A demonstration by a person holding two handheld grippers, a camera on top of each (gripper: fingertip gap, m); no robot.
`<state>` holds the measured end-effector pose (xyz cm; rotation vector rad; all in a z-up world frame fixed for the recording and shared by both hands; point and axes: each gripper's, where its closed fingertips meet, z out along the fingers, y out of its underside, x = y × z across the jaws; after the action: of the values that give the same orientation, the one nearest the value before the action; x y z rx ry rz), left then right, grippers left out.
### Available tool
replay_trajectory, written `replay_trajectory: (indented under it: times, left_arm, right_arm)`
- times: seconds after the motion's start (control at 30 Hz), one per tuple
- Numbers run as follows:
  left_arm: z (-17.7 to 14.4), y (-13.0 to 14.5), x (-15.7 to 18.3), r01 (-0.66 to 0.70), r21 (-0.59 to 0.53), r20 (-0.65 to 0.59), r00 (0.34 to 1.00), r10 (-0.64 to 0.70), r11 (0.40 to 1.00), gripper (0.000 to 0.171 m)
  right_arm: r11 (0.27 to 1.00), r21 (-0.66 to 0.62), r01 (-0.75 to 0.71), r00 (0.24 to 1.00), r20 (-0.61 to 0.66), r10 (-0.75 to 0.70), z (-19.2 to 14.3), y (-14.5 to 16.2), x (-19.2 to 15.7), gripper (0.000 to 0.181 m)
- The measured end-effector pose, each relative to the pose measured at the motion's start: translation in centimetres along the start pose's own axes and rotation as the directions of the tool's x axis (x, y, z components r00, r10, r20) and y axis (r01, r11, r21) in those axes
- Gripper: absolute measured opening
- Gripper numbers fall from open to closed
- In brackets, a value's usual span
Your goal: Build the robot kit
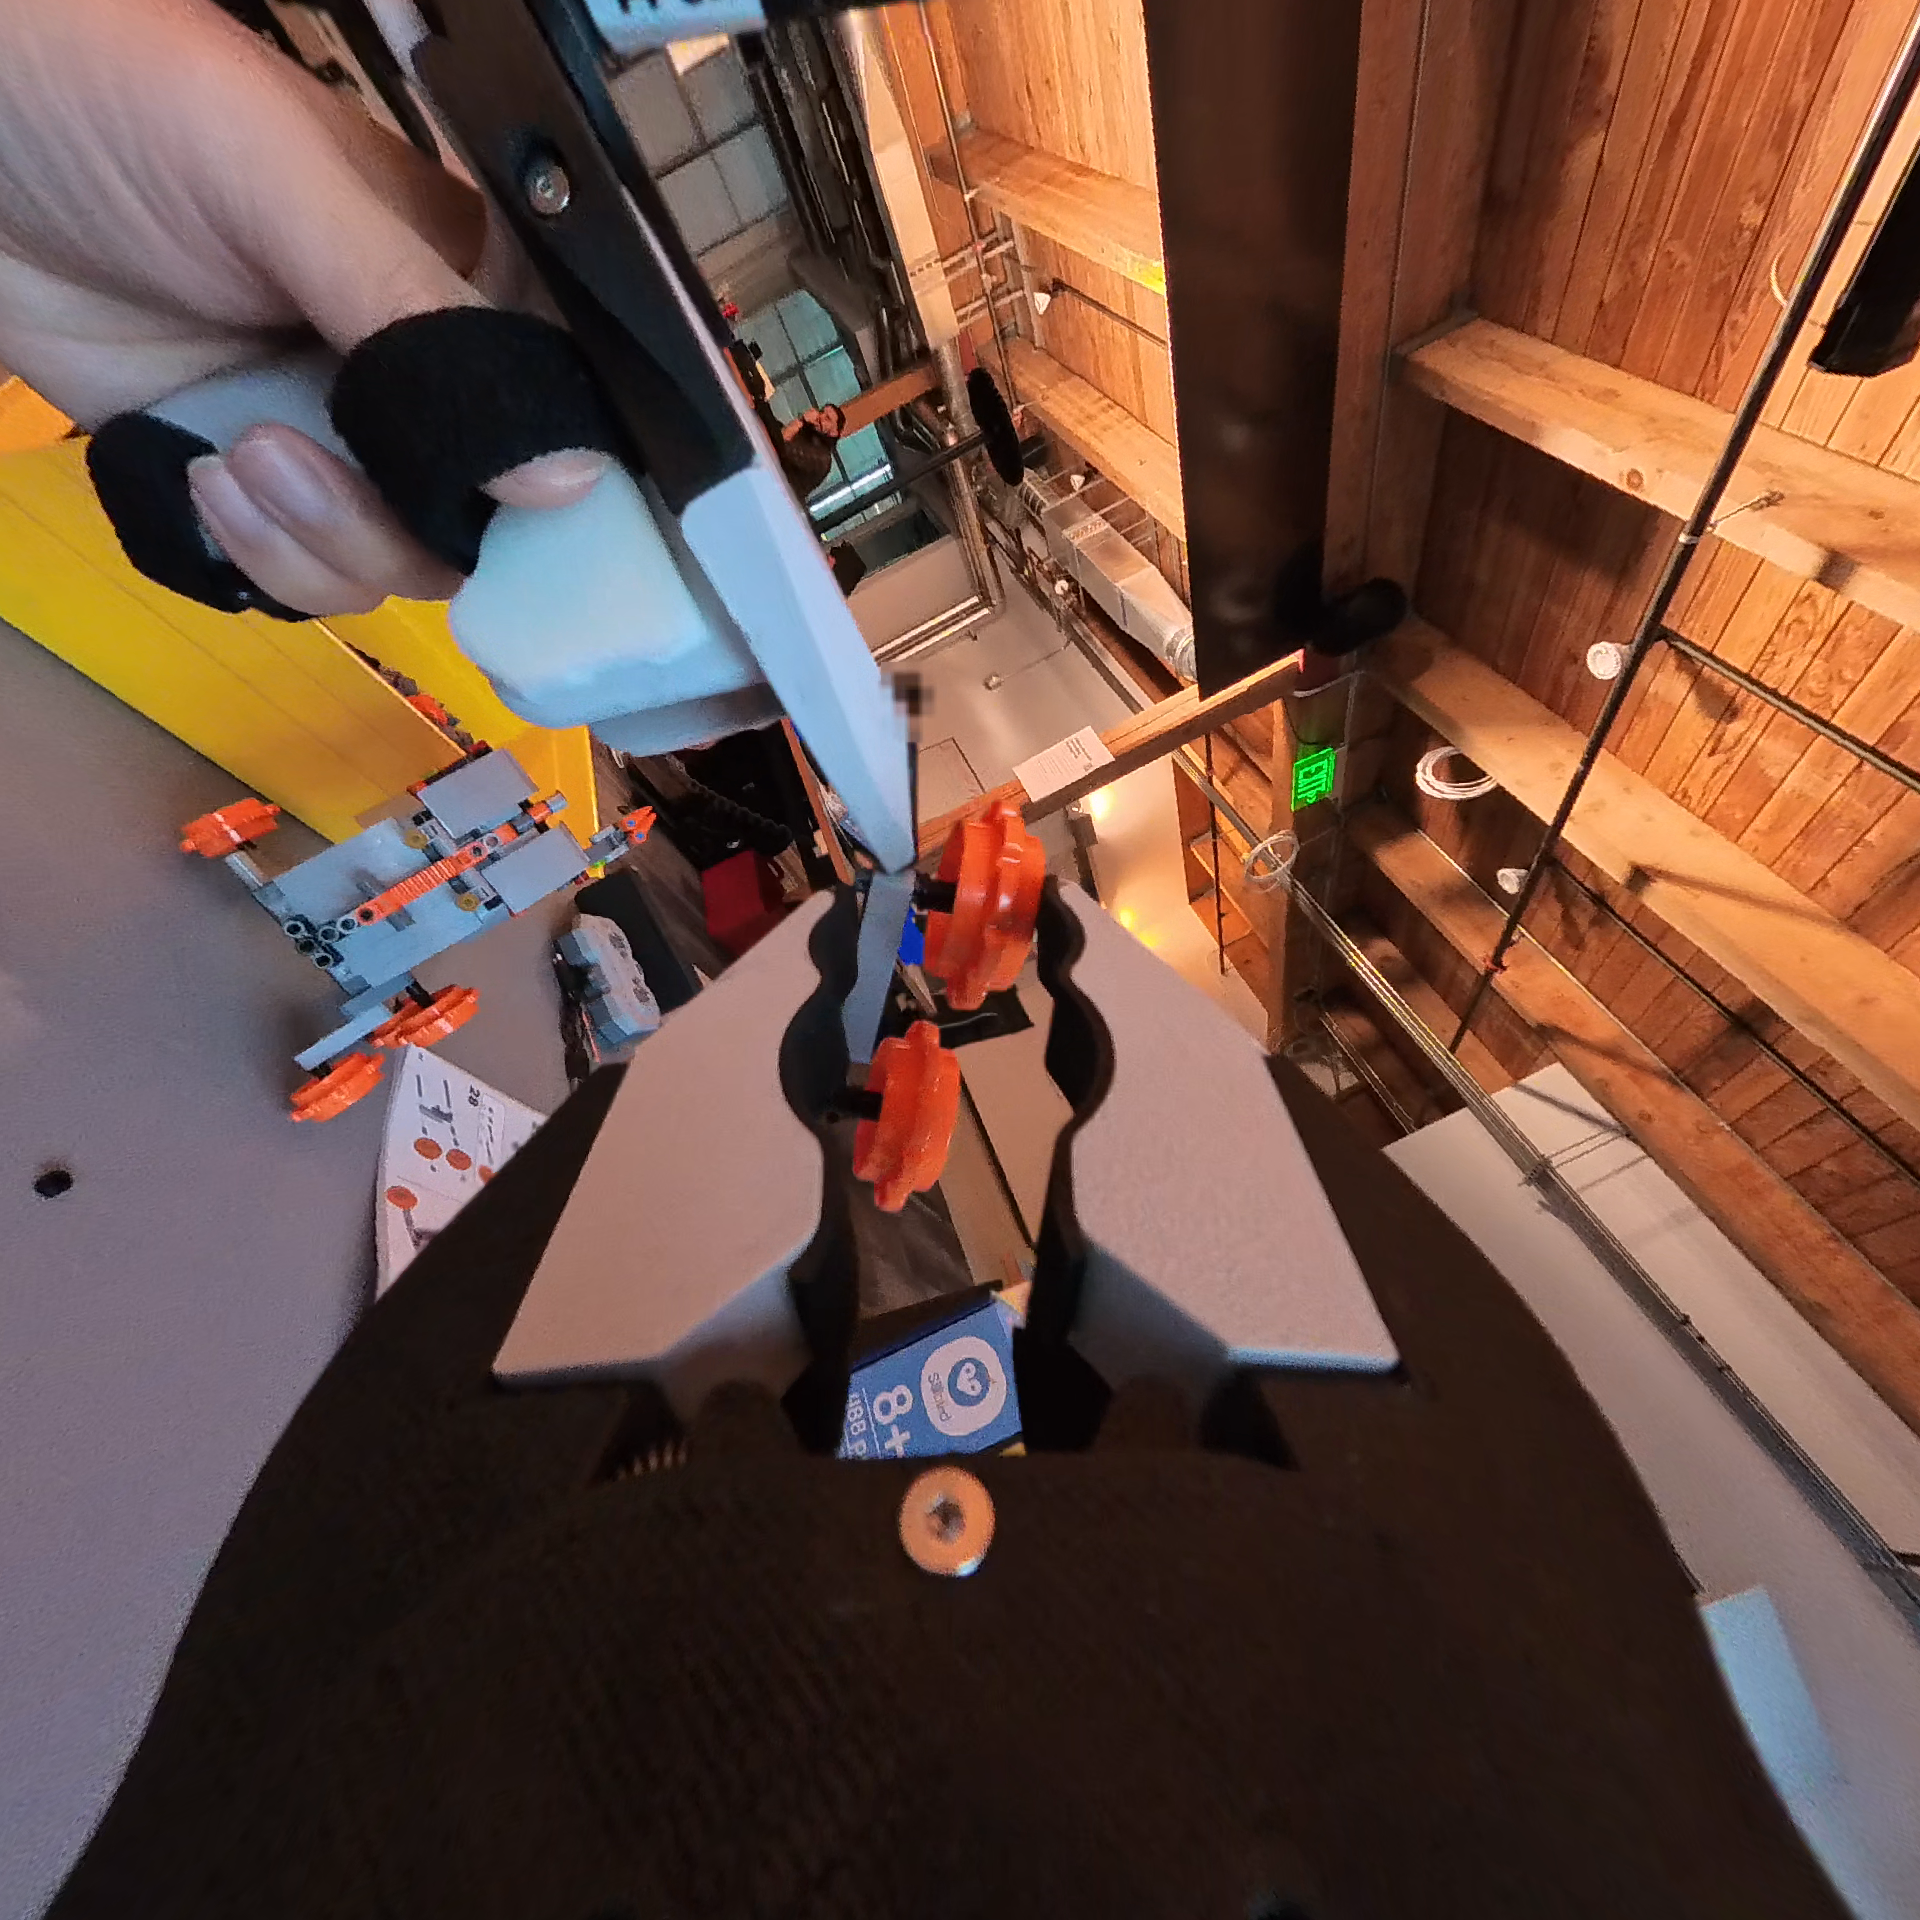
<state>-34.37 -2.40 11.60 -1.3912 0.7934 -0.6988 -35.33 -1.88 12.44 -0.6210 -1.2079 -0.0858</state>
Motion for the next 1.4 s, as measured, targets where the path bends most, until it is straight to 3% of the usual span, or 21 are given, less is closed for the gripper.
replay_trajectory:
  times: [0.1, 0.17, 0.4, 0.57, 0.7, 0.97, 1.07, 1.17, 1.27, 1.37, 1.4]
  left_arm:
    - [0.1, 0.4, -0.6, -0.018, -0.028, 0.049, 0.999, 0.019, 0.999, 0.024]
    - [-0.1, 0.3, -0.8, -0.026, -0.024, 0.054, 0.998, 0.027, 0.999, 0.028]
    - [0.6, 0.6, 0.0, 0.079, -0.034, -0.061, 0.995, -0.081, 0.996, 0.007]
    - [0.8, 1.1, -0.7, 0.117, -0.053, -0.05, 0.992, -0.12, 0.992, 0.005]
    - [0.6, 1.4, -1.3, 0.145, -0.064, -0.047, 0.988, -0.149, 0.987, 0.005]
    - [0.9, 1.9, -1.8, 0.358, -0.069, -0.154, 0.918, -0.365, 0.931, 0.005]
    - [1.2, 2.3, -2.3, 0.559, -0.062, -0.256, 0.792, -0.554, 0.827, 0.005]
    - [1.6, 3.2, -3.5, 0.785, -0.075, -0.355, 0.555, -0.752, 0.615, 0.004]
    - [2.0, 4.8, -5.2, 0.918, -0.077, -0.4, 0.328, -0.856, 0.388, 0.004]
    - [2.3, 6.2, -6.5, 0.965, -0.044, -0.4, 0.22, -0.89, 0.259, 0.004]
    - [2.3, 6.5, -6.9, 0.972, -0.023, -0.395, 0.207, -0.895, 0.234, 0.004]
  right_arm:
    - [1.0, 0.026, 0.014, 1.0, -0.024, -0.014, -0.1, -0.2, 0.1, 0.034]
    - [1.0, 0.028, 0.012, 1.0, -0.021, -0.012, -0.1, -0.2, 0.2, 0.034]
    - [0.999, 0.02, 0.034, 0.999, -0.008, -0.034, 0.0, 0.1, -0.3, 0.034]
    - [0.999, -0.029, 0.029, 0.999, -0.018, -0.03, 0.4, 1.2, -0.3, 0.034]
    - [0.998, -0.06, -0.016, 1.0, -0.013, 0.015, 0.9, 1.7, -0.5, 0.033]
    - [0.976, -0.057, -0.208, 0.974, 0.079, 0.212, 1.3, 2.8, -1.1, 0.033]
    - [0.96, -0.073, -0.269, 0.957, 0.096, 0.275, 1.5, 3.7, -1.2, 0.037]
    - [0.955, -0.117, -0.273, 0.954, 0.098, 0.284, 1.7, 4.7, -1.4, 0.037]
    - [0.966, -0.206, -0.157, 0.979, 0.099, 0.18, 1.9, 5.9, -2.0, 0.032]
    - [0.962, -0.261, -0.081, 0.987, 0.115, 0.114, 2.0, 6.1, -2.7, 0.026]
    - [0.955, -0.277, -0.102, 0.983, 0.12, 0.139, 2.1, 6.0, -2.9, 0.015]
